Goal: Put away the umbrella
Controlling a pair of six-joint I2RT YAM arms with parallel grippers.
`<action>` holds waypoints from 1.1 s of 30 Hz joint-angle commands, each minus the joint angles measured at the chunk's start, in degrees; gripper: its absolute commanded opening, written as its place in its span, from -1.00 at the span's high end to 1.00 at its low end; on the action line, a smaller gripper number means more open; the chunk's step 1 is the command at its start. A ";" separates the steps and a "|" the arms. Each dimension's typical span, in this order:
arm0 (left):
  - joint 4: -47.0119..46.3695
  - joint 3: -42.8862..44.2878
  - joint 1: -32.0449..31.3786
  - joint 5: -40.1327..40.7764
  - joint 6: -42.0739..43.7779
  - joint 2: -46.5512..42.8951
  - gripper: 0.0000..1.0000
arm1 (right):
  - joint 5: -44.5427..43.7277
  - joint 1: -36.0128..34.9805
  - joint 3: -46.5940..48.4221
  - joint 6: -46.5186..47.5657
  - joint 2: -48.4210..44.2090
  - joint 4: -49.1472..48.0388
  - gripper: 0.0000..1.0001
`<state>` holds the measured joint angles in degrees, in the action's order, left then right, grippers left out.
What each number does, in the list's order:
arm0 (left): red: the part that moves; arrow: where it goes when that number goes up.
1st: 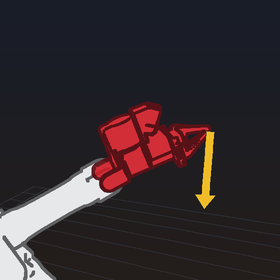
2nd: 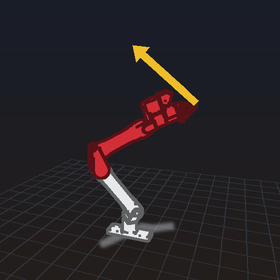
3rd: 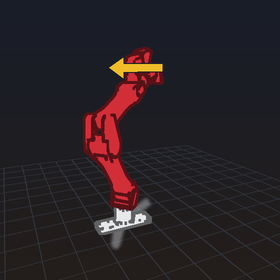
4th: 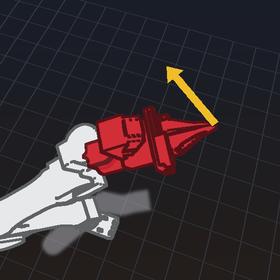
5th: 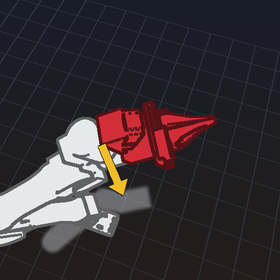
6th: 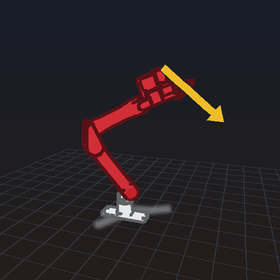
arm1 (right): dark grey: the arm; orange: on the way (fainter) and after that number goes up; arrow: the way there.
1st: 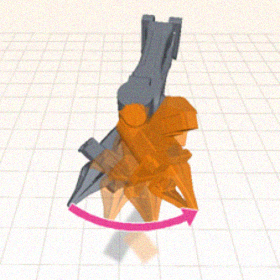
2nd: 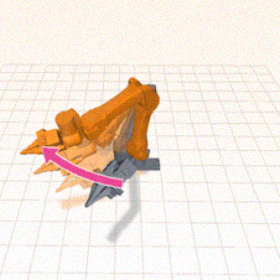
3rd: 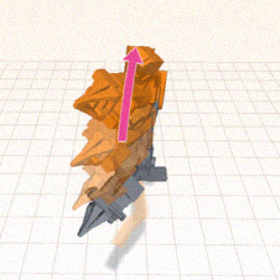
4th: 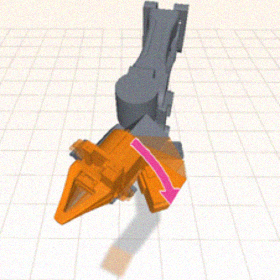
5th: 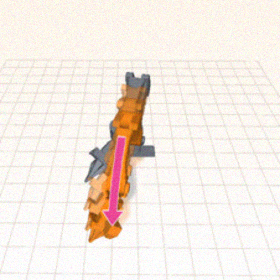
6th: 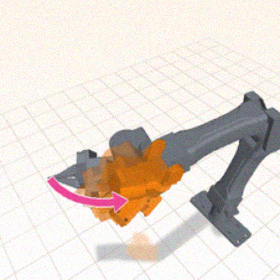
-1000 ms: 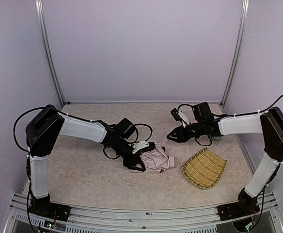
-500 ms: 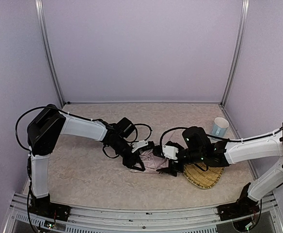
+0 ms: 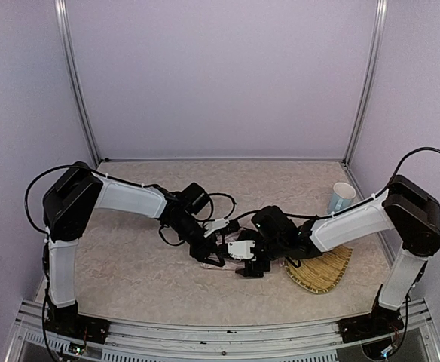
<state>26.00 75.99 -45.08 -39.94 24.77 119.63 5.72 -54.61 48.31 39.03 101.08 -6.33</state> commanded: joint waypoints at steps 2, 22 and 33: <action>12.66 -2.28 0.30 2.78 -0.42 6.47 0.49 | -2.20 -1.57 4.01 -0.14 4.71 6.54 -0.34; -52.01 -39.81 7.78 6.31 -17.18 -37.13 -0.88 | 12.99 -0.35 10.88 -8.88 6.39 23.39 0.60; -43.56 -46.19 -8.06 27.53 3.24 -47.79 -0.48 | 35.88 6.90 24.91 -13.09 21.56 45.89 0.60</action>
<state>-21.87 29.04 -49.30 -22.92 19.86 71.09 32.14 -49.15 71.66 28.73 114.78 23.49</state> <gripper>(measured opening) 0.749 0.266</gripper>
